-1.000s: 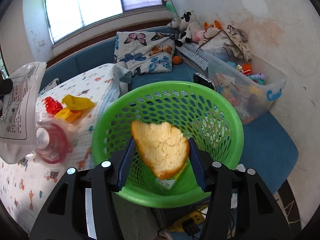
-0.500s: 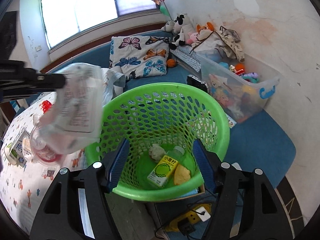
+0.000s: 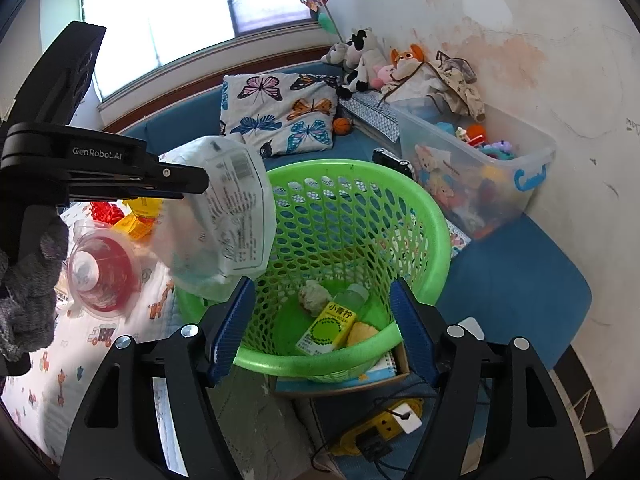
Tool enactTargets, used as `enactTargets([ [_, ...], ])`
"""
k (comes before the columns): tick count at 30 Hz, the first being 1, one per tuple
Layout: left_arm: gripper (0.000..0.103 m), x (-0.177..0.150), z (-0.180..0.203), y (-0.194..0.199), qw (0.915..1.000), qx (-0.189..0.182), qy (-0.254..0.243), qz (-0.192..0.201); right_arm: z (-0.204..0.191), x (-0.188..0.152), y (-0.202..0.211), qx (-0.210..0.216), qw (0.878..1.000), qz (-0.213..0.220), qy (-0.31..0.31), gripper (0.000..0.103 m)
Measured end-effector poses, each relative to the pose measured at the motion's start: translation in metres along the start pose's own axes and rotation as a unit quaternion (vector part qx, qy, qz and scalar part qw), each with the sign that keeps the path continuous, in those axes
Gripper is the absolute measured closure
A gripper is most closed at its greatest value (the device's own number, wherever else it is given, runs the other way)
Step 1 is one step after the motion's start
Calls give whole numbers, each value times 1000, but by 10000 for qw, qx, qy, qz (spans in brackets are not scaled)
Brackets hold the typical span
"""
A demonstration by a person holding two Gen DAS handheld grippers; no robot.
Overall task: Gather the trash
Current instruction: 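Carry the bread into the green basket with the right gripper while the left drops the bag in, then move both tools back toward the red cup on the table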
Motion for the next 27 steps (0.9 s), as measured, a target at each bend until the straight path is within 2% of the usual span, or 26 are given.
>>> enactTargets([
  [12,61,-9,-7,23,9998,-110,56,168,-8,-2,12,53,10000,80,-10,33],
  [17,56,-22,-12,52,9991,21,-28,412,-20,-4,19,151,9998,117,43,32],
  [27,53,-60,-35,97,9970,365,-27,686,-55,-13,28,413,9989,133,196,30],
])
Point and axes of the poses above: each gripper's, at about its wrist camera, not at the fingertips, and y roughly against the way its jaws point, z to its right, x to its top, the point moved 1 cm from there along -y, roughly the way its jaws point, and after that the axes turned 3 degrees about -y, right-handed, at the moved point
